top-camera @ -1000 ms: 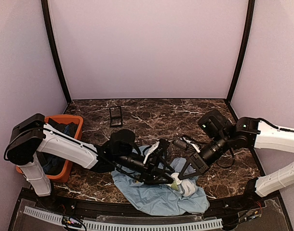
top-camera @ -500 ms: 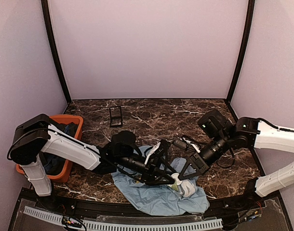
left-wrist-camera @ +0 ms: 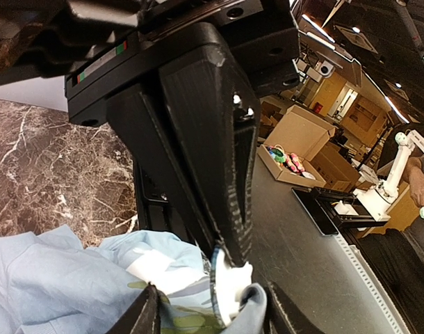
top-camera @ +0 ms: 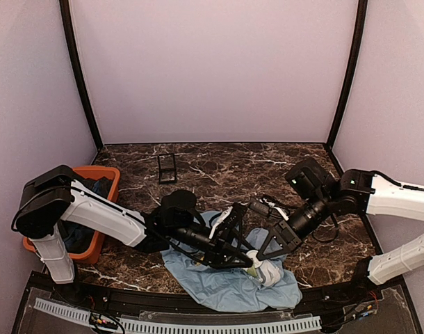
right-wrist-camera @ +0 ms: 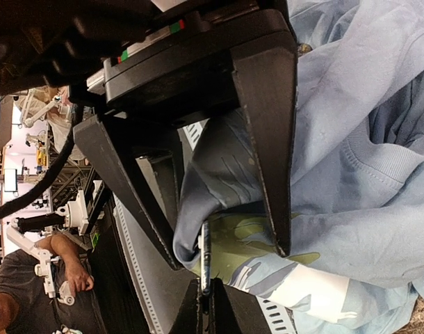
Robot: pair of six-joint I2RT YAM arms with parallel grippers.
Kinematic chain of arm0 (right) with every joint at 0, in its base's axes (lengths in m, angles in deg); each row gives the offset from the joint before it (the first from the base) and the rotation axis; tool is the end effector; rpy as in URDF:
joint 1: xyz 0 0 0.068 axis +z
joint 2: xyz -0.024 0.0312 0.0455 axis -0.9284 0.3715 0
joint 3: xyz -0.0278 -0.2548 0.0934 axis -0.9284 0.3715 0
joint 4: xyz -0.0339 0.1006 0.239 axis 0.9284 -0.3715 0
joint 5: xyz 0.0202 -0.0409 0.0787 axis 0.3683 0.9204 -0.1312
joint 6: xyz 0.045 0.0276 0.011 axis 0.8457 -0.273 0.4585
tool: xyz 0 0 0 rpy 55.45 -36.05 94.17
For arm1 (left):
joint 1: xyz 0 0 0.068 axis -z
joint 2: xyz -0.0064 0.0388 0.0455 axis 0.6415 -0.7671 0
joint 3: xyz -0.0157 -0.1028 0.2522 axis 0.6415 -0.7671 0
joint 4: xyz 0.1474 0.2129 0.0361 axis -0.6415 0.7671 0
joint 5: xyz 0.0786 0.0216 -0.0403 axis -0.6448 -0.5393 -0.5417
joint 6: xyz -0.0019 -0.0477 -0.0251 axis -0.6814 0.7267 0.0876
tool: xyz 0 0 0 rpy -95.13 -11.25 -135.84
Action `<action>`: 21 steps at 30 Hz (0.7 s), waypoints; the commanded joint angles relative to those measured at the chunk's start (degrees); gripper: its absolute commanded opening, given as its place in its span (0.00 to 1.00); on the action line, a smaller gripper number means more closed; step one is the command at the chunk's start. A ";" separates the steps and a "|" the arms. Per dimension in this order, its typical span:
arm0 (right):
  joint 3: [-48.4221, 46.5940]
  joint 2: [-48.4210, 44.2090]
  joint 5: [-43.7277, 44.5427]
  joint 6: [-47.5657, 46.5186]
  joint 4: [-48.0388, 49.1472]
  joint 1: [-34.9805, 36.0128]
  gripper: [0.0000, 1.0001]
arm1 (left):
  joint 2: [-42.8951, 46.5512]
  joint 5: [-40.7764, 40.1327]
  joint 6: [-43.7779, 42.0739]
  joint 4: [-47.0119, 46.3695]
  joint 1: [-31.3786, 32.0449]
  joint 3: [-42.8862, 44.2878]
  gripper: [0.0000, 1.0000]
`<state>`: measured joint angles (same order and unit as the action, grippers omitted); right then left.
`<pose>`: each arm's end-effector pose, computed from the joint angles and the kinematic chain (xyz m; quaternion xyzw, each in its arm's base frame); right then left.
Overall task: Pin the brooch onto the clothing
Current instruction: Pin the brooch to the flattened clothing.
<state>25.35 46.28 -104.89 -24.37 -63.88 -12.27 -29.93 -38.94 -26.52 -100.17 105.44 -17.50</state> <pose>0.1088 0.2035 0.2750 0.3420 -0.8234 -0.4529 0.0004 0.1314 -0.3495 0.2038 0.5127 0.5144 -0.6269 0.2819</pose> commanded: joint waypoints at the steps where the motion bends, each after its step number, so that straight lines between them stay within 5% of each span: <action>1: 0.16 0.00 -3.31 0.68 5.30 -0.03 0.00 | -0.40 -1.63 0.55 -1.47 0.29 0.92 0.49; 10: 1.42 0.01 -3.79 1.22 6.80 0.43 0.00 | -0.69 -3.01 1.18 -3.18 0.29 0.89 0.48; 21: 1.15 -0.12 -3.62 1.31 6.78 0.59 0.00 | -0.76 -4.11 1.09 -2.49 0.29 0.79 0.34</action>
<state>26.67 46.28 -105.87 -23.63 -60.78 -12.25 -30.41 -40.14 -25.52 -102.64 105.82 -17.50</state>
